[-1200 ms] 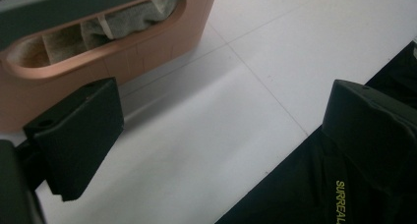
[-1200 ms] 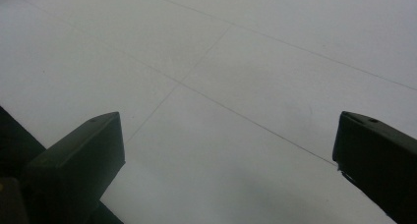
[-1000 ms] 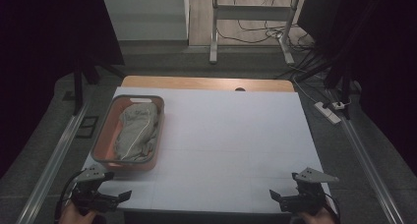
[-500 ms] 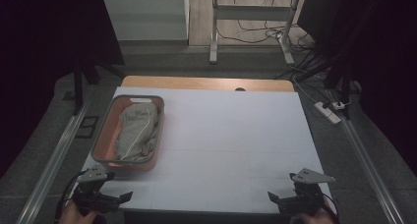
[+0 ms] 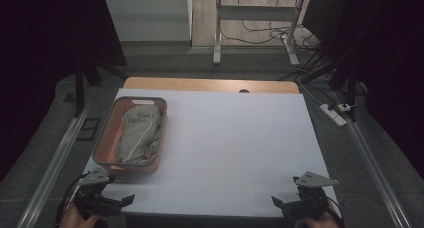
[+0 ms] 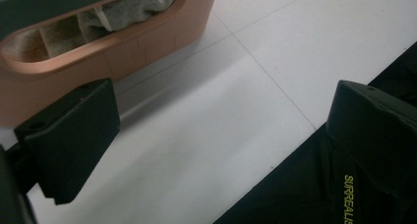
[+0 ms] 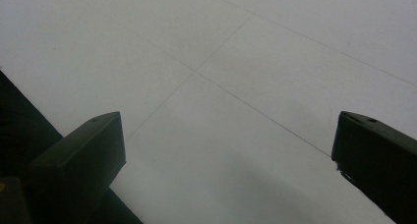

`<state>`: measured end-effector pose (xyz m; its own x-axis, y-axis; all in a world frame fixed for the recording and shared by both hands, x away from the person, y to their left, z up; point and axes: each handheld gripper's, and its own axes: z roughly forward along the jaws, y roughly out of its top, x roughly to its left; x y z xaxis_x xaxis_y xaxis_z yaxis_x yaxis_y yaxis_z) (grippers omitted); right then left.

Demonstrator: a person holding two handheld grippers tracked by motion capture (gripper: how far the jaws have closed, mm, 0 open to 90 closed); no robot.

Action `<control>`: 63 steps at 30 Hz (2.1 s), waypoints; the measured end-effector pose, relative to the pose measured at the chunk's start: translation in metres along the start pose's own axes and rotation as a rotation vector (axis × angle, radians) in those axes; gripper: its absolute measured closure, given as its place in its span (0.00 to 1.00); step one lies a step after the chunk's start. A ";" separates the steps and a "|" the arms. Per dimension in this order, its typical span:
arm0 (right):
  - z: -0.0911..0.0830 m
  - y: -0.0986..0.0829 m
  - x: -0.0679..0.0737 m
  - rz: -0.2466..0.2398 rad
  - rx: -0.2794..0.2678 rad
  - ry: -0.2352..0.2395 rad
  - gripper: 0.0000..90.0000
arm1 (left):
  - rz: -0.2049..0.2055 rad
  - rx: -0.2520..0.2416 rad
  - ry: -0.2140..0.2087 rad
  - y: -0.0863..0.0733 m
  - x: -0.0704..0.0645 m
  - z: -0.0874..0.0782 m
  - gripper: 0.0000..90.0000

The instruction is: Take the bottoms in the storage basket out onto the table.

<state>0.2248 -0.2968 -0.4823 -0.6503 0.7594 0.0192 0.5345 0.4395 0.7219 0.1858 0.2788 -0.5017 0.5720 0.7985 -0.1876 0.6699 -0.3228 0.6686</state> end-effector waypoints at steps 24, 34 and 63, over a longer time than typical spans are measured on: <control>0.000 0.000 -0.001 0.002 0.003 0.014 0.00 | 0.082 -0.004 -0.012 0.009 -0.011 -0.009 0.01; 0.002 0.000 -0.001 0.004 0.011 0.017 0.00 | 0.091 -0.019 -0.046 0.017 -0.009 -0.009 0.00; 0.003 0.001 -0.001 0.002 0.028 0.023 0.00 | 0.077 -0.013 0.007 0.034 -0.002 -0.010 0.00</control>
<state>0.2272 -0.2960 -0.4837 -0.6614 0.7491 0.0371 0.5507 0.4514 0.7021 0.2029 0.2712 -0.4711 0.6186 0.7748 -0.1303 0.6177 -0.3771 0.6900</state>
